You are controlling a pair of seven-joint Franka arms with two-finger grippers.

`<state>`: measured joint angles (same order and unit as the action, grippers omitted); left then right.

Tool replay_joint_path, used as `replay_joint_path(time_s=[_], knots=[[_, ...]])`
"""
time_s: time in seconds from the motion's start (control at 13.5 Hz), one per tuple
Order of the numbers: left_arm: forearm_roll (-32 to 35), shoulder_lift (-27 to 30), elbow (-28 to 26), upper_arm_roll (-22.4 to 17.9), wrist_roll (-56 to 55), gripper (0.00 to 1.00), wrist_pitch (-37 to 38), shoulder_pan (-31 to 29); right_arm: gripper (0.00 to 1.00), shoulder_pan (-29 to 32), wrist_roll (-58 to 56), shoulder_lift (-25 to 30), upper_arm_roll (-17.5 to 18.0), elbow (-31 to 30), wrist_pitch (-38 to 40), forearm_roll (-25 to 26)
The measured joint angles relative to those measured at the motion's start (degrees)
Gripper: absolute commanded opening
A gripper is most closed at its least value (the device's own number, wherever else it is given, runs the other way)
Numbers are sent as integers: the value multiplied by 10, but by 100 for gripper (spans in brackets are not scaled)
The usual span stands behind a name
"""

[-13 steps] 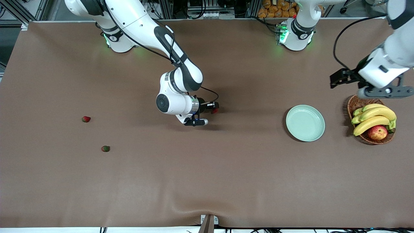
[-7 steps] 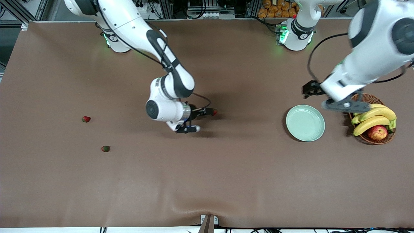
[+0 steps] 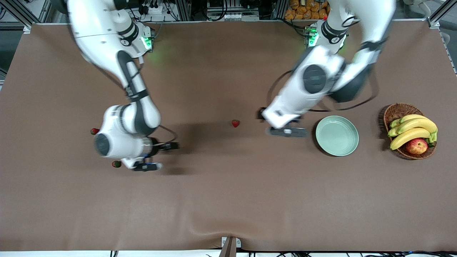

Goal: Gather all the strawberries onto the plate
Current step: 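Release the strawberry mid-table with the right gripper while the left gripper reaches it, then grasp the strawberry with the left gripper while the right gripper grasps another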

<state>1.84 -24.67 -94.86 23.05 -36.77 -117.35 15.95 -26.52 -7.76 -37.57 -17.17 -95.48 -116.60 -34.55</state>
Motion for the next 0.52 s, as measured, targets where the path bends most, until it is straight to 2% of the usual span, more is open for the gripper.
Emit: replay_joint_path(time_s=[0.22, 0.52], knots=[[64, -94, 54, -2, -121, 100, -30, 76, 100, 61, -23, 3, -2, -1, 8, 70], [90, -177, 84, -9, -167, 99, -89, 111, 100, 94, -26, 3, -2, -1, -47, 152]])
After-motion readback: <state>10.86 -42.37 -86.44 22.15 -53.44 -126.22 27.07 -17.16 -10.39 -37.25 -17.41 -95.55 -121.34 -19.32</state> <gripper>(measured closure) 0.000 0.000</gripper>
